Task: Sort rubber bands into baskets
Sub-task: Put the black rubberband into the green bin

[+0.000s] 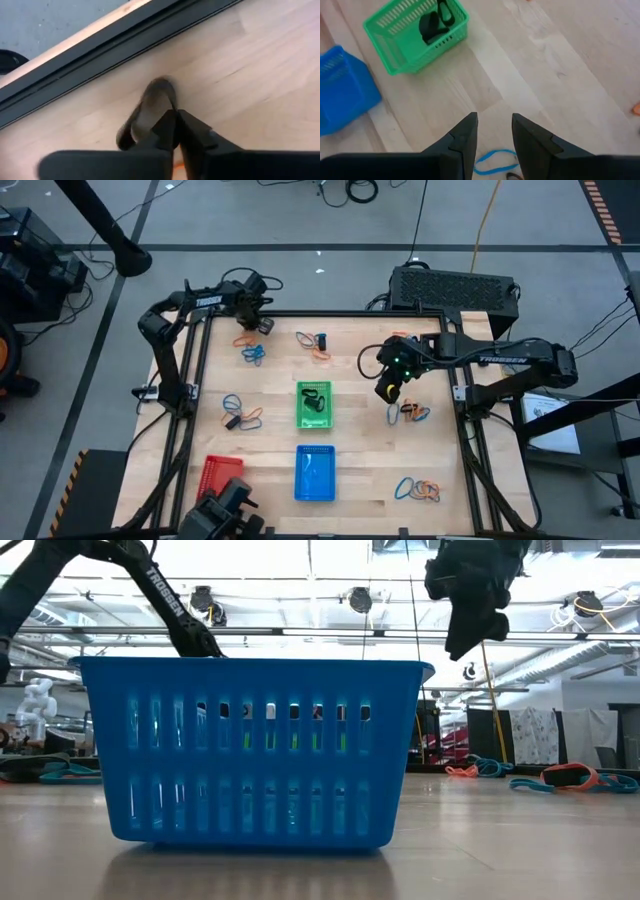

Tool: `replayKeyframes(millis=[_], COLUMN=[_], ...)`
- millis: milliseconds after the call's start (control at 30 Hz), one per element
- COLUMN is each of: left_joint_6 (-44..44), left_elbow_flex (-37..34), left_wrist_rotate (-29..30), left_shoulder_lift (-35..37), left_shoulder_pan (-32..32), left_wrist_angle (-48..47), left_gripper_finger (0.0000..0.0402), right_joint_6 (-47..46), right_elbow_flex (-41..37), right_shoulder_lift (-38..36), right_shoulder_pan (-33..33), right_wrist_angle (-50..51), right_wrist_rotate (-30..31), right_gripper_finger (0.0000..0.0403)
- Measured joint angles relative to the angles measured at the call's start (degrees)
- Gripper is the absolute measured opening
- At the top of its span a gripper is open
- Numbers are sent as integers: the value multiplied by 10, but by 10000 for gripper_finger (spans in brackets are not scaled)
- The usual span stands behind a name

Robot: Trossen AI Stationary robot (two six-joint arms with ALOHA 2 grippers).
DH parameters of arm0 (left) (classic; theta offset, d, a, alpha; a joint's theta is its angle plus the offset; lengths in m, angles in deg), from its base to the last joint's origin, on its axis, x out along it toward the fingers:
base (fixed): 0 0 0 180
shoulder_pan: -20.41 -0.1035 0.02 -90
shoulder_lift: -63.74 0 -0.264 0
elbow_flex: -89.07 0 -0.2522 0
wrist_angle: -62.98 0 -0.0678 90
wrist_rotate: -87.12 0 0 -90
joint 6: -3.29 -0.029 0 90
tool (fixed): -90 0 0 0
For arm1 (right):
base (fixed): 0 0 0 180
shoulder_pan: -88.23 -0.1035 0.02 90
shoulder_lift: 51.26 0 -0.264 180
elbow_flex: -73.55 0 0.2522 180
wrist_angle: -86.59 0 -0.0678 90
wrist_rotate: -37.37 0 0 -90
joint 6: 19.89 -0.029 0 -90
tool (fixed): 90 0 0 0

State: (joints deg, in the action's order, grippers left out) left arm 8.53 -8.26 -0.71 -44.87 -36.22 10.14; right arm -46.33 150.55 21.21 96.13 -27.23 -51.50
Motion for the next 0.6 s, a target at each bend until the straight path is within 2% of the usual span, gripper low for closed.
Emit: replayKeyframes(millis=[167,333,467,600], left_joint_6=[20,74,143,207], left_elbow_flex=[0,0,0,1], left_wrist_rotate=[-5,-17,-32,-32], left_shoulder_lift=[35,102,150,165], left_shoulder_pan=[22,75,139,212], left_wrist_angle=[-4,10,41,67], left_gripper_finger=[7,5,4,3], right_joint_6=[48,116,168,181], right_elbow_flex=[-1,-1,-19,-81], right_shoulder_lift=[-4,-33,-76,-128], right_shoulder_pan=[0,7,31,58], right_wrist_angle=[23,15,-20,-73], right_wrist_rotate=[0,16,24,18], right_gripper_finger=[114,114,114,114])
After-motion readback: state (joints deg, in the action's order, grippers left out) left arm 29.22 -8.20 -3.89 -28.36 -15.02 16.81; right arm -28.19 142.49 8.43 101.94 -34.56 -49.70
